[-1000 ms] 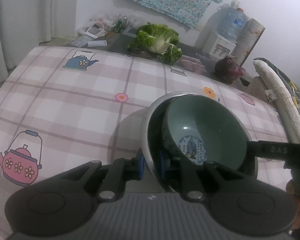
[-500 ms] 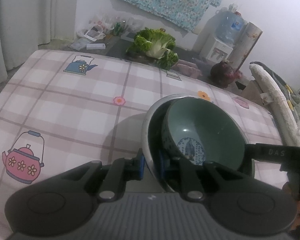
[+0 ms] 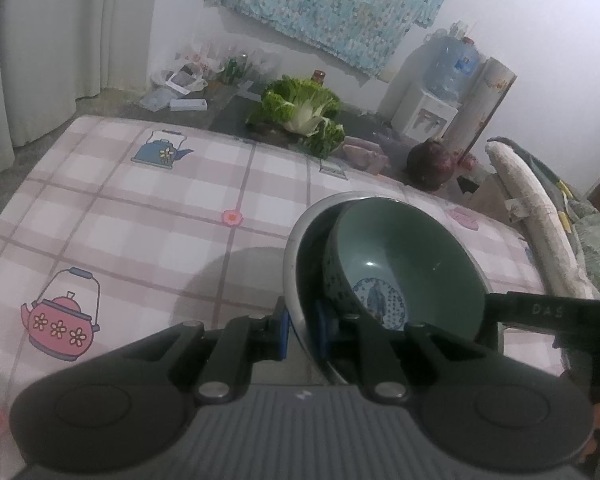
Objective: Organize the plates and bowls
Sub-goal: 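Close both grippers on the steel bowl rim and lift it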
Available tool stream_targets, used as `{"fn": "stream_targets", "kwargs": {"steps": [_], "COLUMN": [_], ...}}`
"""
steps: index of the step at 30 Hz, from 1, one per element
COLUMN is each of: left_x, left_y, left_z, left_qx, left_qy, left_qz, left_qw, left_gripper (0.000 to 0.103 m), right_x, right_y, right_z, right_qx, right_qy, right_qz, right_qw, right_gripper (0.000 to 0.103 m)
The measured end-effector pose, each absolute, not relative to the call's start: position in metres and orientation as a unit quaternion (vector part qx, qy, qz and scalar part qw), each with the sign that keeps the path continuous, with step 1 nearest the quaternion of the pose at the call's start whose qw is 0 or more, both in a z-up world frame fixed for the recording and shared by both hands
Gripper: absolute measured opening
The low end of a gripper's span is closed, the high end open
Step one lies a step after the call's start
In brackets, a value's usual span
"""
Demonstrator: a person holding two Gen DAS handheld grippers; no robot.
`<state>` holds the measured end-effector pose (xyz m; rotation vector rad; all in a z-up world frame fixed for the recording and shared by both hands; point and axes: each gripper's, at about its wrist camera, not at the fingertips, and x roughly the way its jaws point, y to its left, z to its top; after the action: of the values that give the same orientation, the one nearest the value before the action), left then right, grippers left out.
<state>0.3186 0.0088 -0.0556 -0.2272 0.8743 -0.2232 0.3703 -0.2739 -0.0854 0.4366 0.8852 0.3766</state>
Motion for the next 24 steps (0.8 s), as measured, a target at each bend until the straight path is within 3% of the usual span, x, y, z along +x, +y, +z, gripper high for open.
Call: {"fn": "stream_targets", "kwargs": {"steps": [24], "left_x": [0.245], "left_y": [0.007], "left_z": [-0.014], "left_qx": [-0.118], "left_qy": [0.396], "left_qz": [-0.129], "left_qw": [0.901], "left_gripper": [0.013], "right_x": [0.292], "right_y": [-0.281], "right_z": [-0.034], "right_qx": [0.204], "right_qy": [0.399], "right_qz": [0.173], "right_qw": [0.877], "right_gripper": [0.01]}}
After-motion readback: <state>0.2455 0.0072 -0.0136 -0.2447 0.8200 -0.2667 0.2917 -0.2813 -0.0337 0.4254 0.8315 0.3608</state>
